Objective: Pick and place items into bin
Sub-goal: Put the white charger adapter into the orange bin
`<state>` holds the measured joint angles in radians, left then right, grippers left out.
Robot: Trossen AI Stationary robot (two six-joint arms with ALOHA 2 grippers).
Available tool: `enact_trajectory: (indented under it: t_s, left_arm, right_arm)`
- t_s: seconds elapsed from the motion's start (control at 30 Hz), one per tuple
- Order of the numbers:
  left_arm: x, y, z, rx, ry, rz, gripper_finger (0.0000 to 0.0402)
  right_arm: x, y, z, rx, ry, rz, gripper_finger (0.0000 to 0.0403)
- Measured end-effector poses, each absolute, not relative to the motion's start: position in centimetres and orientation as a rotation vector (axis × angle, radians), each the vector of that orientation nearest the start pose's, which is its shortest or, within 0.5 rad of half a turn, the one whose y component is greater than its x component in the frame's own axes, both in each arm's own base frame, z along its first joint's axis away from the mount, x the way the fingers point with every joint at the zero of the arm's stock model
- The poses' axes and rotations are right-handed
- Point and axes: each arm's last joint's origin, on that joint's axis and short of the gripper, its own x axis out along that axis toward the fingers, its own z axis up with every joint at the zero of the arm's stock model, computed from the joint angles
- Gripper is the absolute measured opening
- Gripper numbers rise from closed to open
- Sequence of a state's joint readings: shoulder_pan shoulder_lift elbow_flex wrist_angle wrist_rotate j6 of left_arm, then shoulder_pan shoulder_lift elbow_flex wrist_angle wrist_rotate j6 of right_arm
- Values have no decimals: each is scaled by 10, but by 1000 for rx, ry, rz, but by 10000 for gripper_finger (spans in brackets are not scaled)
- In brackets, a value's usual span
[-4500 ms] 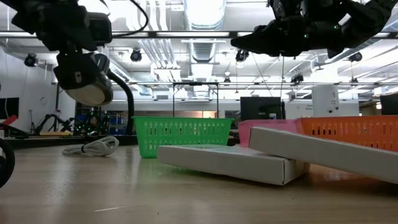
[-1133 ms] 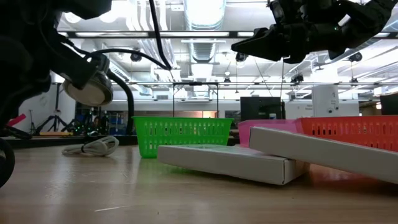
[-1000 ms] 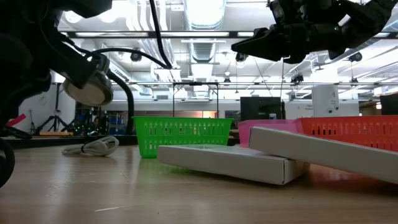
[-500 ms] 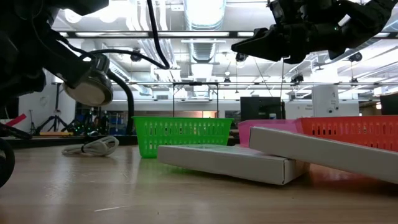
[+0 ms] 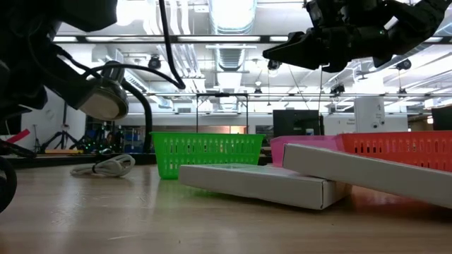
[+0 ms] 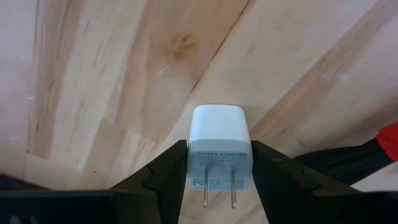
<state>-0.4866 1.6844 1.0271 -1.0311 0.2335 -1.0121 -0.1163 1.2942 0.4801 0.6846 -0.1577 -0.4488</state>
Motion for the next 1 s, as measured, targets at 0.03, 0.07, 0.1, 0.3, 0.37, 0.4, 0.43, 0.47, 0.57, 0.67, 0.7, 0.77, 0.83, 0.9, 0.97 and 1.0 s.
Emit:
enact_trajectory:
  t_s: [0.03,0.07,0.1,0.3,0.37,0.4,0.43,0.47,0.57,0.67,0.7,0.77,0.83,0.9,0.97,1.0]
  left_arm:
    - [235,-132,168,-507,1775,359,158]
    - [235,-132,168,-506,1777,356,158]
    - [234,-132,168,-507,1779,356,158]
    - [234,-132,168,-518,1789,347,194]
    - [234,-132,168,-518,1790,346,211]
    - [234,-132,168,-518,1790,346,218]
    - [234,-132,167,-518,1790,347,224]
    - [233,-132,167,-518,1791,351,227]
    - [231,-131,164,-517,1803,365,230]
    - [230,-130,163,-512,1813,373,230]
    - [231,-130,163,-514,1810,370,230]
    - [232,-131,163,-519,1801,362,230]
    - [232,-131,163,-518,1801,363,230]
    - [232,-131,163,-514,1800,366,230]
    - [232,-131,163,-512,1800,367,230]
    - [232,-131,163,-512,1799,367,230]
  right_arm:
    - [254,-25,208,-431,117,69,187]
    - [254,-25,208,-433,117,69,187]
    - [254,-25,208,-434,117,69,187]
    - [254,-25,208,-436,117,70,187]
    - [254,-25,208,-437,117,70,187]
    - [254,-25,208,-437,117,70,187]
    - [254,-25,208,-437,117,70,187]
    - [254,-25,208,-437,117,70,187]
    - [254,-25,208,-438,117,70,187]
    - [254,-25,208,-437,117,70,187]
    - [254,-25,208,-437,117,70,187]
    - [254,-25,208,-437,117,70,187]
    - [254,-25,208,-437,117,70,187]
    - [254,-25,208,-436,117,70,187]
    - [254,-25,208,-436,117,70,187]
    - [254,-25,208,-437,117,70,187]
